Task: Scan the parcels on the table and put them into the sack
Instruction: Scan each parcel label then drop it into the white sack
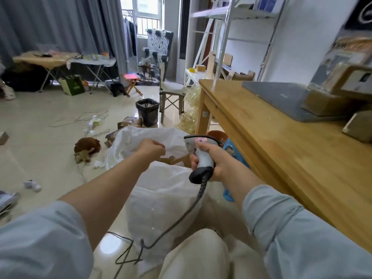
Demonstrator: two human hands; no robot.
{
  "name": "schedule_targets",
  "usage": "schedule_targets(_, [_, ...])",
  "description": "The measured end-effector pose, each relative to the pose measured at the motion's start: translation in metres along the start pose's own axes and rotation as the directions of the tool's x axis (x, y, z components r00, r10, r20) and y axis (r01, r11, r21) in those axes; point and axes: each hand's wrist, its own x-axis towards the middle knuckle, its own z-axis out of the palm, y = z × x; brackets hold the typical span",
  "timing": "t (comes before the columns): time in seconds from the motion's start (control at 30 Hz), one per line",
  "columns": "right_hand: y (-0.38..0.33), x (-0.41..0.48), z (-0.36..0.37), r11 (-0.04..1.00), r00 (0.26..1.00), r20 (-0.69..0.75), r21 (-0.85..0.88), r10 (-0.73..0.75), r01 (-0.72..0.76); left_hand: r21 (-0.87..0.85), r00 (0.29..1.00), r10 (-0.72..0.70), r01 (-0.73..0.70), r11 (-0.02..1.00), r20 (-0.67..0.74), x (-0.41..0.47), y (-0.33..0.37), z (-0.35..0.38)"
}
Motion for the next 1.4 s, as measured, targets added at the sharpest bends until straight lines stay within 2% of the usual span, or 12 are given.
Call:
schedule_targets(0.13, [-0.033, -0.059, 0.019, 0.979, 0.976, 0.14, 0.138, -0.169, 0.15, 0.004, 0.989, 0.146, -0.146, 0.989, 0.011, -0.024, 0.044, -0.004])
schedule_targets(0.3, [-0.083, -0.124, 0.005, 0.906, 0.919, 0.092, 0.234, -0.383, 0.354, -0.047, 0.949, 0.31, -0.308, 0.95, 0.054, -0.046, 0.108, 0.016])
schedule_targets(0.53, [-0.141, -0.195, -0.091, 0.727, 0.814, -0.173, 0.376, -0.555, 0.575, -0.054, 0.859, 0.463, -0.463, 0.885, 0.216, -0.068, 0.211, 0.095])
schedule_targets(0.7, [-0.187, -0.233, -0.172, 0.565, 0.66, -0.416, 0.342, -0.625, 0.751, -0.08, 0.765, 0.539, -0.549, 0.832, 0.352, -0.066, 0.273, 0.172])
schedule_targets(0.83, [-0.23, -0.219, -0.242, 0.609, 0.618, -0.539, 0.225, -0.573, 0.761, -0.102, 0.726, 0.558, -0.57, 0.816, 0.402, -0.035, 0.313, 0.249])
schedule_targets(0.97, [-0.285, -0.182, -0.291, 0.603, 0.592, -0.56, 0.194, -0.579, 0.773, -0.093, 0.687, 0.562, -0.593, 0.8, 0.461, 0.009, 0.363, 0.319])
schedule_targets(1.17, [-0.35, -0.156, -0.32, 0.655, 0.641, -0.529, 0.196, -0.556, 0.73, -0.064, 0.745, 0.473, -0.506, 0.86, 0.471, 0.065, 0.434, 0.385])
schedule_targets(1.27, [-0.374, -0.16, -0.325, 0.704, 0.658, -0.517, 0.141, -0.547, 0.696, -0.052, 0.768, 0.428, -0.462, 0.886, 0.476, 0.073, 0.466, 0.396])
schedule_targets(1.4, [-0.403, -0.166, -0.326, 0.711, 0.665, -0.51, 0.137, -0.546, 0.689, -0.007, 0.774, 0.384, -0.44, 0.898, 0.504, 0.092, 0.511, 0.41])
